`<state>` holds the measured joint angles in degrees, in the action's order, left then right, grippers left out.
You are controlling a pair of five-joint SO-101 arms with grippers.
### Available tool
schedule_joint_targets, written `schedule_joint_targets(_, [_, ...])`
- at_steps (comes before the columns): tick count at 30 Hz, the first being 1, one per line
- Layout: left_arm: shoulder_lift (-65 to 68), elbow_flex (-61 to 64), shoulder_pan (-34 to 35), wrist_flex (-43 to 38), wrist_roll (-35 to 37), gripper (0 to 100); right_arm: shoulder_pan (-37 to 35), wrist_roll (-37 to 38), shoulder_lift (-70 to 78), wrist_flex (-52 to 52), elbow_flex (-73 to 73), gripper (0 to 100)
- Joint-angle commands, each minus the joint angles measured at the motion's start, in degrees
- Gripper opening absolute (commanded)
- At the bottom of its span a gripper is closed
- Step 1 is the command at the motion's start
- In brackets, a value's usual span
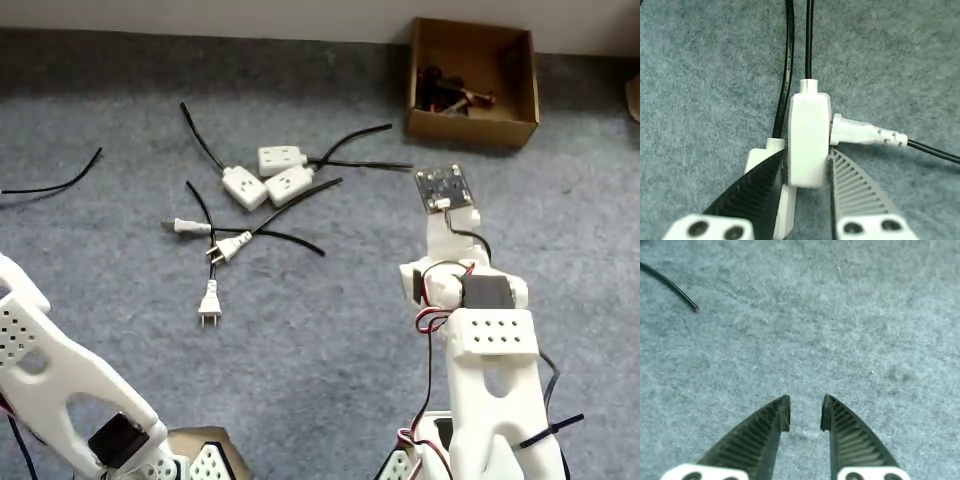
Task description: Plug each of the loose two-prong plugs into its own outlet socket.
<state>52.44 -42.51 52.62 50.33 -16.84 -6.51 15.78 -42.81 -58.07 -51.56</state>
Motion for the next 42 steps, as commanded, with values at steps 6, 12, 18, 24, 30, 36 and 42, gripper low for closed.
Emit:
schedule_joint_targets(6, [3.21, -15.69, 0.57, 7.91, 0.62, 17, 0.4, 0.79, -1.54, 0.92, 0.13, 10.9])
schedule_joint_targets(12, [5.41, -21.32, 0.31, 10.99, 0.44, 19, 0.4, 0.79, -1.54, 0.92, 0.13, 10.9])
schedule_joint_targets(18, [5.23, -26.51, -1.19, 16.88, 0.44, 19, 0.4, 0.88, -1.54, 0.92, 0.13, 10.9])
schedule_joint_targets(24, [5.14, -35.21, -6.29, 29.54, 0.35, 19, 0.4, 0.88, -1.54, 0.92, 0.13, 10.9])
schedule_joint_targets(30, [5.41, -46.81, -12.7, 43.16, 0.18, 19, 0.4, 0.88, -1.71, 2.95, -2.33, 10.9])
schedule_joint_targets(36, [5.41, -52.18, -18.33, 50.55, -0.62, 18, 0.4, 0.88, -1.98, 3.91, -3.47, 10.9])
schedule_joint_targets(42, [5.14, -45.93, -23.6, 50.55, -2.9, 18, 0.4, 0.88, -1.98, 3.91, -3.47, 10.9])
